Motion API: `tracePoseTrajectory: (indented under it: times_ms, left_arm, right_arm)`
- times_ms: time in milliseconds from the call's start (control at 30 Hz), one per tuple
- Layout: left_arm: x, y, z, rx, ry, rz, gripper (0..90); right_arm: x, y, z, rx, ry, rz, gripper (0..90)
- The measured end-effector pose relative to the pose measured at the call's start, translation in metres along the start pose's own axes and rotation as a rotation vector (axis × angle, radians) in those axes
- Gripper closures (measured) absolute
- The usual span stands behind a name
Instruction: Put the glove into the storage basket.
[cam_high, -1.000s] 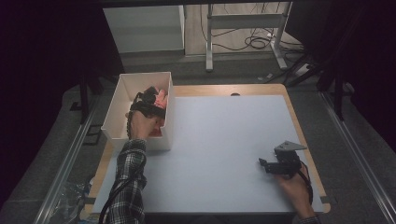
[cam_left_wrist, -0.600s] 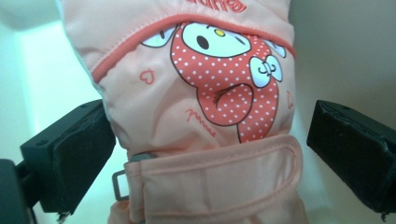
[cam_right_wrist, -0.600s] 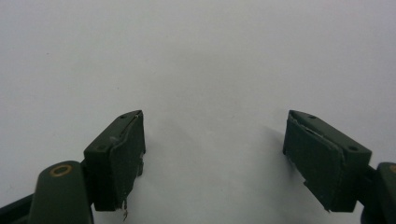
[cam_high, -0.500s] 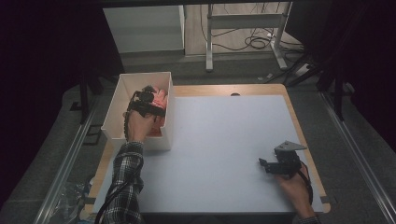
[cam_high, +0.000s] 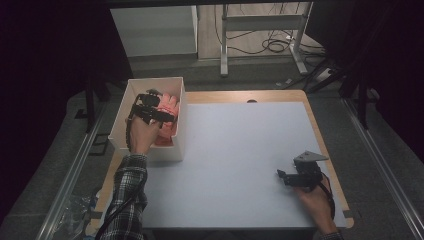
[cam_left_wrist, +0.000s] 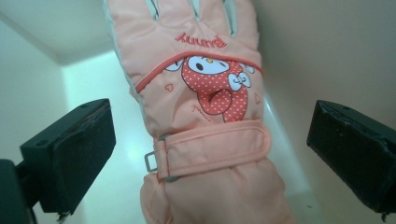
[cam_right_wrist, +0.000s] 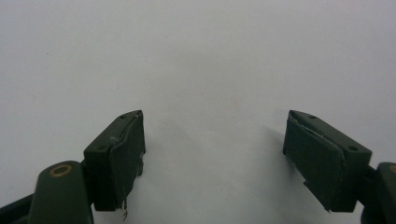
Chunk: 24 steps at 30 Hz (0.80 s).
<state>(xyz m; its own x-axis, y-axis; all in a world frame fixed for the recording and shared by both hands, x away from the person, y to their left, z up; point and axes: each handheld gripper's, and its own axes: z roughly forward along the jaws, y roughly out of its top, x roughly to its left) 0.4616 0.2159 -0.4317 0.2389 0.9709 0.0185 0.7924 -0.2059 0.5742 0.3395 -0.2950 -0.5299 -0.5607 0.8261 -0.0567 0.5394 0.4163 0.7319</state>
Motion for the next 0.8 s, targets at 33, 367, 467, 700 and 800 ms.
tracePoseTrajectory:
  times_ms: [33, 367, 467, 700, 800]
  left_arm:
    - [0.0, -0.001, -0.003, -0.009, -0.004, 0.001, 1.5]
    - [-0.002, -0.014, -0.029, -0.07, -0.046, 0.038, 1.9]
    - [-0.002, -0.019, -0.036, -0.085, -0.057, 0.042, 2.0]
    - [-0.004, -0.035, -0.05, -0.123, -0.117, 0.057, 2.3]
    - [-0.006, -0.044, -0.055, -0.136, -0.128, 0.069, 2.3]
  right_arm:
    - [0.0, 0.0, 0.0, 0.0, 0.0, 0.0, 21.2]
    - [0.0, 0.0, 0.0, -0.001, -0.001, -0.002, 21.1]
    - [0.0, 0.0, 0.0, 0.0, -0.001, -0.002, 21.1]
    - [0.0, 0.0, 0.0, -0.001, -0.001, -0.002, 21.0]
    - [0.0, 0.0, 0.0, 0.001, -0.002, -0.002, 21.0]
